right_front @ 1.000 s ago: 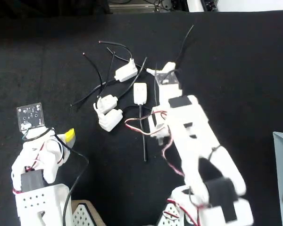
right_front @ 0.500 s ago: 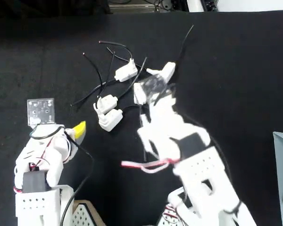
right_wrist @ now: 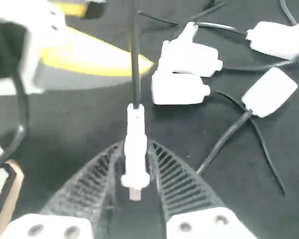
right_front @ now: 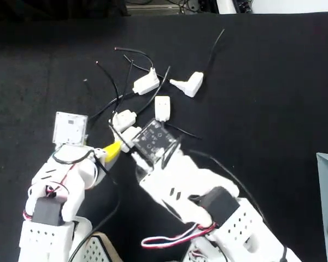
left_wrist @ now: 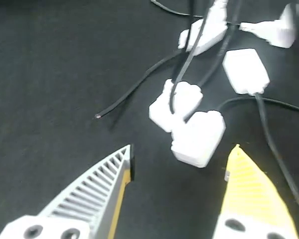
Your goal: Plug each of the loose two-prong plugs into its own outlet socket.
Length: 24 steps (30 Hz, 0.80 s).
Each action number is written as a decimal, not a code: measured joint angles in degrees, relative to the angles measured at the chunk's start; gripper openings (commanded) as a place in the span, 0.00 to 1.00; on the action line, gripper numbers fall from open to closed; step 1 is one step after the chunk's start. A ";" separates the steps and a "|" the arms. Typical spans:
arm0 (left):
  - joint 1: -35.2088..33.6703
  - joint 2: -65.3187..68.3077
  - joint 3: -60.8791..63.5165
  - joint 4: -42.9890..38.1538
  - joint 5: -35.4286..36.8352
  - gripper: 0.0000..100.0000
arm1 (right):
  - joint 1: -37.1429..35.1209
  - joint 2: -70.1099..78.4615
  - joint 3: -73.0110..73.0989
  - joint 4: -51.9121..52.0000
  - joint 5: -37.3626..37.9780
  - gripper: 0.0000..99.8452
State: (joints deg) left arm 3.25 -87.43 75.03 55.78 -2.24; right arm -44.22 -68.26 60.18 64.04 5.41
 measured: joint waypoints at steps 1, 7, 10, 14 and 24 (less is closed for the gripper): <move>1.05 0.00 -0.62 0.00 0.00 0.30 | -0.53 0.00 0.00 0.00 0.00 0.01; 7.65 0.00 -6.07 4.66 0.00 0.30 | -0.44 -0.09 1.76 -1.93 -0.09 0.01; 11.08 0.00 -8.62 7.38 0.00 0.30 | -0.44 -0.09 3.25 -3.16 -0.09 0.01; 14.15 0.00 -10.11 9.58 0.00 0.30 | -0.35 -0.09 3.87 -3.78 0.09 0.01; 14.07 0.00 -10.11 9.76 0.09 0.30 | 10.37 -0.09 3.87 -5.27 -2.55 0.01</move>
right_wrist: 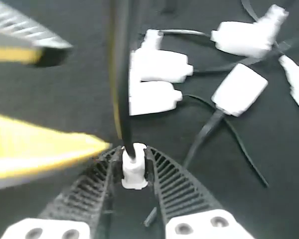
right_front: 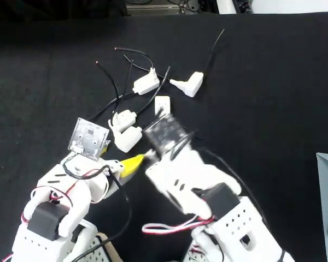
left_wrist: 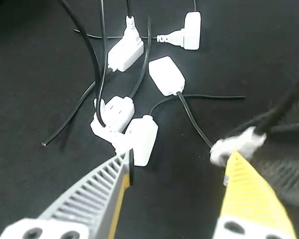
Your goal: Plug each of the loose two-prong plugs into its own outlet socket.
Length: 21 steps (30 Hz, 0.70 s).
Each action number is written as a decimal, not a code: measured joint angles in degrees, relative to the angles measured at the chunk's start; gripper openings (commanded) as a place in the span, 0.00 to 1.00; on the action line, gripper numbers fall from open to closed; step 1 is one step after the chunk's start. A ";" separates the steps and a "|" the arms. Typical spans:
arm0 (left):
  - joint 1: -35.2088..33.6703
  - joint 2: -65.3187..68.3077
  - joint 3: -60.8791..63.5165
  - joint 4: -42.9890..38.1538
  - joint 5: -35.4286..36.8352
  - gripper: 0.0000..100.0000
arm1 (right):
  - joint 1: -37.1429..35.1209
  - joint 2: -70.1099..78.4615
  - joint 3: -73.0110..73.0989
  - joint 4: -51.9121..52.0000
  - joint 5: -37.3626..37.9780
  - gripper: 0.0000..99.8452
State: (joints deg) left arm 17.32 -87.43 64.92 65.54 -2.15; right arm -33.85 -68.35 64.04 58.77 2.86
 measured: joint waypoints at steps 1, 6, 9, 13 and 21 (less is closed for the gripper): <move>-1.23 0.00 0.00 0.00 0.00 0.30 | 1.93 0.00 0.00 -0.26 -1.14 0.01; -5.45 -0.18 1.23 -1.58 0.00 0.33 | 12.04 0.00 0.70 -6.95 -8.00 0.01; -5.63 0.09 4.75 -4.31 0.00 0.34 | 17.58 0.00 3.25 -12.57 -11.96 0.01; -5.71 2.55 6.42 -7.38 0.00 0.34 | 23.30 0.00 7.56 -19.08 -15.74 0.01; -3.69 25.14 0.26 -15.47 1.14 0.31 | 32.18 0.00 10.55 -26.81 -22.59 0.01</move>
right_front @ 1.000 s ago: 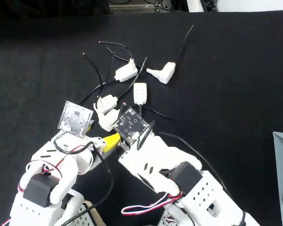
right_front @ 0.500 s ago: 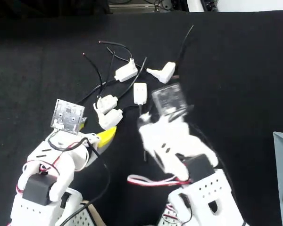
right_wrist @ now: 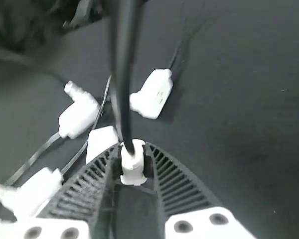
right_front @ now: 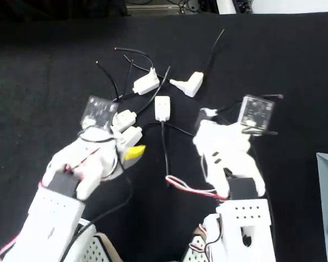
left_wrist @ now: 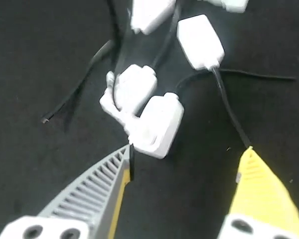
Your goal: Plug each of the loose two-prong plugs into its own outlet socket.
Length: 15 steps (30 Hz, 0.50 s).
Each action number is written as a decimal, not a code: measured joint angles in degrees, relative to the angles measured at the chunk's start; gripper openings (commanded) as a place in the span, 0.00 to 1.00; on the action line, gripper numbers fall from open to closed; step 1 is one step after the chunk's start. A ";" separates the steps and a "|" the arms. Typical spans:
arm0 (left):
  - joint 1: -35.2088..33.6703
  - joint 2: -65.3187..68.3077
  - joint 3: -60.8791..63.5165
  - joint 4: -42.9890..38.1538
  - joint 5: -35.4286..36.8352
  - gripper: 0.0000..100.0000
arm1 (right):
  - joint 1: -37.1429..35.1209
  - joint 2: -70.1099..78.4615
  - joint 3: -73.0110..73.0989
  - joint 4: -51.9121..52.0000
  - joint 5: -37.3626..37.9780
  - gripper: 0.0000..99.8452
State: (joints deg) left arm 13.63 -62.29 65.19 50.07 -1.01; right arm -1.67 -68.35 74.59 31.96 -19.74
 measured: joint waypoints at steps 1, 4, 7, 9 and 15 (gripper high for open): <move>0.53 3.52 -1.67 -1.32 0.70 0.30 | 0.70 0.00 0.00 -0.35 -0.88 0.01; 2.81 14.15 -5.98 -5.89 1.76 0.28 | 3.08 0.00 0.00 -1.41 -3.16 0.01; 4.40 24.09 -9.14 -11.69 2.11 0.28 | 4.48 0.00 0.00 -1.85 -4.84 0.01; 5.10 30.33 -10.73 -16.00 2.55 0.28 | 4.92 0.00 0.00 -1.85 -5.45 0.01; 5.71 46.33 -17.76 -22.51 7.21 0.28 | 5.10 0.09 1.23 -1.85 -5.89 0.01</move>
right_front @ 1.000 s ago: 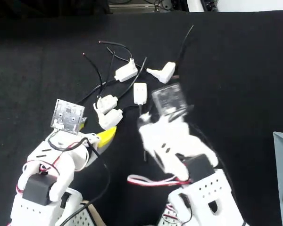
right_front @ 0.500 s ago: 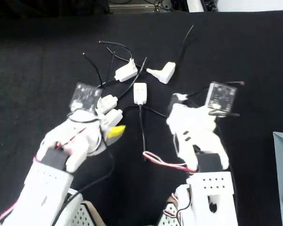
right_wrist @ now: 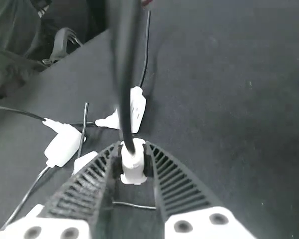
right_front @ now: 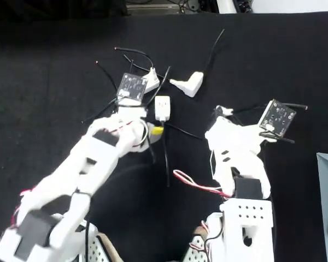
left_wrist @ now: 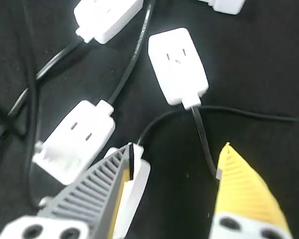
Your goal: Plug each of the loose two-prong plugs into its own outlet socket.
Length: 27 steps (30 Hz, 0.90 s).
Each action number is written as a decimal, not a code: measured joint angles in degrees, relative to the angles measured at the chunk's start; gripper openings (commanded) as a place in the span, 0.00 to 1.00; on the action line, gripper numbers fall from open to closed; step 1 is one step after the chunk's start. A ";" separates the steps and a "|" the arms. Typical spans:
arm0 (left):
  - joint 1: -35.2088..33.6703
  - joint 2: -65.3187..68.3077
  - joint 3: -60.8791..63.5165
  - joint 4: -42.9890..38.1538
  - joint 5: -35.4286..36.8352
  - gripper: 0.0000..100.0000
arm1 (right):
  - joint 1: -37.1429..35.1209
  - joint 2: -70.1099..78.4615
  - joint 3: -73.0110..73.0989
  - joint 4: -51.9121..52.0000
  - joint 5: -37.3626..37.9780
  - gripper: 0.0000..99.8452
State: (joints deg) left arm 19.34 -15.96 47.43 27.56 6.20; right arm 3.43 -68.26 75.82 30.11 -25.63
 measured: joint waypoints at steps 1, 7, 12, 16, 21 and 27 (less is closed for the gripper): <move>0.00 2.11 -1.49 -0.18 0.53 0.28 | 0.00 0.00 0.00 0.00 0.00 0.01; 0.35 14.86 -10.64 -0.62 2.73 0.27 | 0.09 -0.18 0.00 0.00 0.00 0.01; 2.55 23.30 -16.62 -0.62 3.16 0.21 | 0.09 -0.18 0.00 0.00 0.00 0.01; 4.13 27.25 -19.43 -0.62 3.16 0.06 | 0.09 -0.18 0.00 0.00 0.00 0.01; 4.31 27.87 -20.40 -0.18 -2.55 0.03 | 0.09 -0.18 0.00 0.00 0.00 0.01; 6.95 22.24 -21.36 10.29 -5.45 0.03 | 0.09 -0.18 0.00 0.00 0.00 0.01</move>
State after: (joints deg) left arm 26.29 6.29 26.07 37.85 0.75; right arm 3.52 -68.44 75.82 30.11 -25.63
